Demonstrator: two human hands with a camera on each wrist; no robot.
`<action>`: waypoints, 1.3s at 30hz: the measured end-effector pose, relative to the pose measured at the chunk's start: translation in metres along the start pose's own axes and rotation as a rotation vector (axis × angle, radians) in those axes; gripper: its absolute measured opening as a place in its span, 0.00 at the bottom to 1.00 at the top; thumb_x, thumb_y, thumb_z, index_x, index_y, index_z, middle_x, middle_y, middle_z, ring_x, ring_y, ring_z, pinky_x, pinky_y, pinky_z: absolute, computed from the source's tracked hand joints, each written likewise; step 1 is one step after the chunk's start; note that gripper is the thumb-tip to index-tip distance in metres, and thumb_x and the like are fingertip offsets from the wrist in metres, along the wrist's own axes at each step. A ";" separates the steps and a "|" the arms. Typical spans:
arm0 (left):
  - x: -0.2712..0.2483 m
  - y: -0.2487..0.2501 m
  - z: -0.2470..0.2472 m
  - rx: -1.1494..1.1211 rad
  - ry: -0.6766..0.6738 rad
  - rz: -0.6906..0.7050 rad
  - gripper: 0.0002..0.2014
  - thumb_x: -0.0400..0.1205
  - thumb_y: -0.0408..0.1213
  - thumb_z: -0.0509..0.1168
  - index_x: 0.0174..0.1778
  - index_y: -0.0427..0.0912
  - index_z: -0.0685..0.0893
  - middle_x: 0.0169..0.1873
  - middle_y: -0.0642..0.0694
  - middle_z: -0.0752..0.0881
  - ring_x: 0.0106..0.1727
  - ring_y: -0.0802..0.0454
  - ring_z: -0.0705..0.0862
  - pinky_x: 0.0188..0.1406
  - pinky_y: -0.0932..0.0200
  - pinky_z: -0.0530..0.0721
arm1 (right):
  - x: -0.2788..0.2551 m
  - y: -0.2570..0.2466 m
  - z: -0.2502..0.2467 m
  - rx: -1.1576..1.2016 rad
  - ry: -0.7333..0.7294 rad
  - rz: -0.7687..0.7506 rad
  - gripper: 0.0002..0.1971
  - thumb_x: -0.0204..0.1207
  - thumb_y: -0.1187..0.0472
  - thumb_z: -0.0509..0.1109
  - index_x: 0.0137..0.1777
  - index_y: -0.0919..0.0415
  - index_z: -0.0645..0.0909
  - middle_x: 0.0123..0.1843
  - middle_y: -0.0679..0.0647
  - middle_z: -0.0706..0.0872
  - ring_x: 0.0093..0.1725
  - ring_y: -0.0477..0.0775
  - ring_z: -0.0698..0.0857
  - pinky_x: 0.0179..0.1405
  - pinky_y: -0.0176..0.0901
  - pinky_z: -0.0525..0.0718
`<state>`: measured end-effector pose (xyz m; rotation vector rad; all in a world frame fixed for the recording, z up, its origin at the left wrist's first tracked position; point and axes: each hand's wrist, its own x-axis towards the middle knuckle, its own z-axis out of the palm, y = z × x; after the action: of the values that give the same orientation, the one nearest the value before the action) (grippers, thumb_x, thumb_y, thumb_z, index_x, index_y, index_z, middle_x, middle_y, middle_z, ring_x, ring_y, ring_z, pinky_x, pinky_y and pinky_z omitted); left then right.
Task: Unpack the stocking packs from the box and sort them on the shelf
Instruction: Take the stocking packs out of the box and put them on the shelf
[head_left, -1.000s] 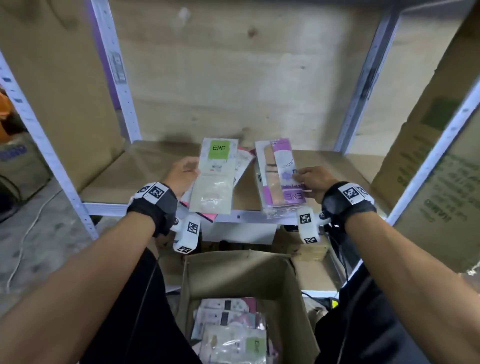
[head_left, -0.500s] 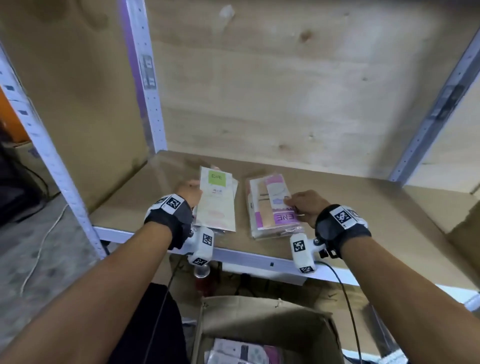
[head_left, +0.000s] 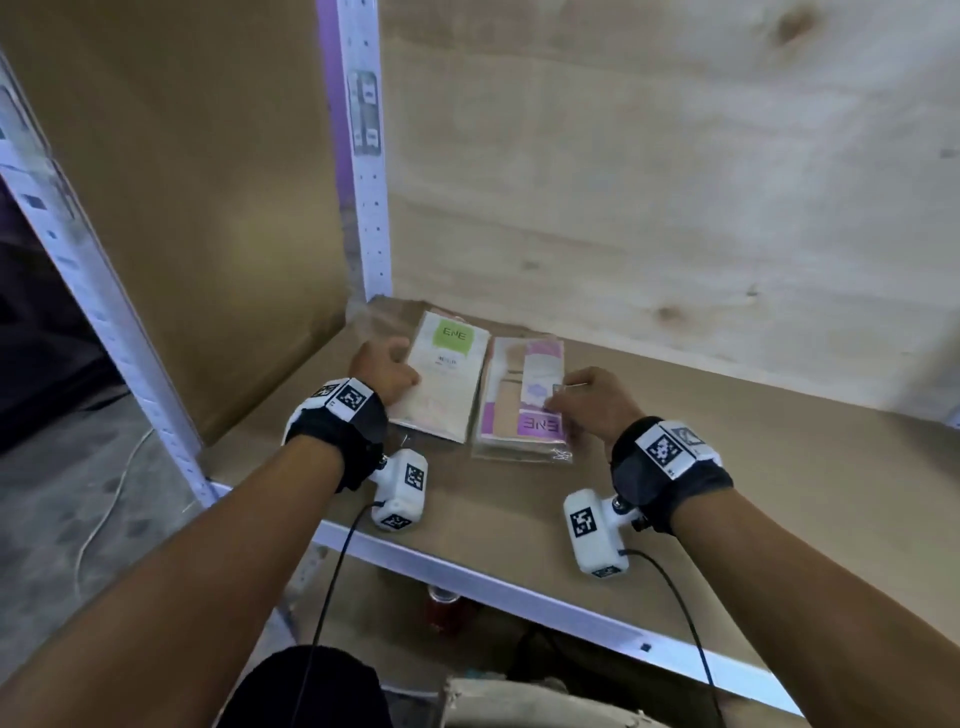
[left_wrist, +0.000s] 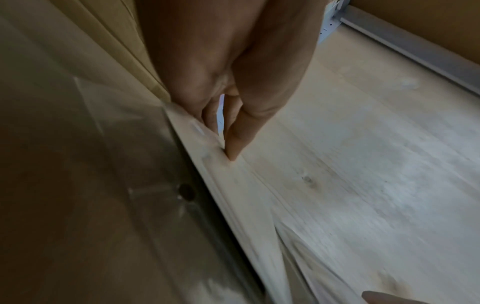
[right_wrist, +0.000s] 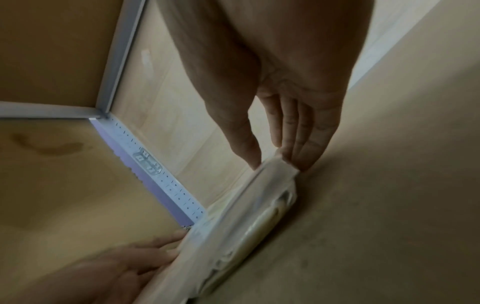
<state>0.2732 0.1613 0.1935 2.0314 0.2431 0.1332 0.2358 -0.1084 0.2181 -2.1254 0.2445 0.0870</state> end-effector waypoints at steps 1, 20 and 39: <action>0.007 -0.001 -0.002 0.044 0.016 0.021 0.28 0.75 0.21 0.73 0.73 0.35 0.80 0.67 0.37 0.86 0.68 0.40 0.84 0.72 0.44 0.81 | 0.004 -0.003 0.005 0.012 -0.018 -0.007 0.25 0.74 0.67 0.76 0.71 0.67 0.75 0.61 0.63 0.86 0.57 0.59 0.86 0.57 0.49 0.85; -0.045 0.035 -0.038 0.114 -0.017 0.182 0.10 0.81 0.36 0.73 0.57 0.40 0.91 0.50 0.48 0.87 0.53 0.50 0.84 0.53 0.65 0.79 | -0.062 -0.018 -0.016 0.024 -0.150 -0.102 0.13 0.80 0.73 0.66 0.63 0.72 0.82 0.47 0.63 0.85 0.43 0.59 0.84 0.45 0.49 0.86; -0.328 0.054 0.032 -0.018 -0.556 0.163 0.15 0.91 0.38 0.57 0.39 0.41 0.82 0.34 0.44 0.84 0.31 0.53 0.81 0.28 0.72 0.79 | -0.294 0.090 -0.094 -0.104 -0.168 -0.146 0.06 0.83 0.66 0.66 0.44 0.64 0.80 0.36 0.60 0.86 0.31 0.56 0.83 0.26 0.37 0.78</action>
<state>-0.0339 0.0345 0.2302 1.9843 -0.2710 -0.3258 -0.0738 -0.1933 0.2406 -2.2175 -0.0151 0.1956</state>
